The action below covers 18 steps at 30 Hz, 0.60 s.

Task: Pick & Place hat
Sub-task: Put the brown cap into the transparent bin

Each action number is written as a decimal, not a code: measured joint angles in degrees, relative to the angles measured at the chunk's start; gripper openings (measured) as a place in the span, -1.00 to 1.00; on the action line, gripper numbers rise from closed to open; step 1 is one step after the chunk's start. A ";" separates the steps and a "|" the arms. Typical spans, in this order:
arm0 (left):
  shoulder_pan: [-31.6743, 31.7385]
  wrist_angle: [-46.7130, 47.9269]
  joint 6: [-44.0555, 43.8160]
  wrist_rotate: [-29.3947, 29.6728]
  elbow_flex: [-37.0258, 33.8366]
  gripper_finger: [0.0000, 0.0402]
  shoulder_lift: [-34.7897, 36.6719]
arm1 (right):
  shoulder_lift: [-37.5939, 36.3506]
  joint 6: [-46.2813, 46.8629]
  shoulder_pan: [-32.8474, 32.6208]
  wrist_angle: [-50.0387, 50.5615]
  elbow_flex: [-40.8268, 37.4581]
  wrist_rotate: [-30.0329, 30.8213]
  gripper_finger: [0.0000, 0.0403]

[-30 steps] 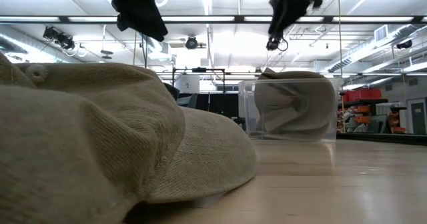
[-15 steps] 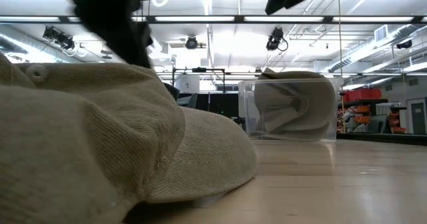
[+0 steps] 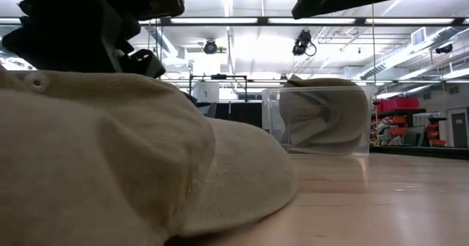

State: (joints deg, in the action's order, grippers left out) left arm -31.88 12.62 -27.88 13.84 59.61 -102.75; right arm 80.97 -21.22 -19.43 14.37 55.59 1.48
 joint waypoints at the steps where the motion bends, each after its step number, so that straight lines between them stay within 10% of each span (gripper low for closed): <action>1: -0.01 0.16 0.00 0.05 0.00 0.08 -0.05 | 0.00 0.53 -0.23 -0.68 -0.35 0.04 -0.08; 18: -1.44 3.17 -3.37 -0.12 1.84 0.01 1.43 | 0.33 2.79 -0.56 -7.83 -4.02 -0.11 -0.08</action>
State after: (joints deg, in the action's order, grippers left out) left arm -33.32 15.79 -31.24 13.72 61.45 -101.32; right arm 81.30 -18.44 -19.99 6.54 51.57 1.38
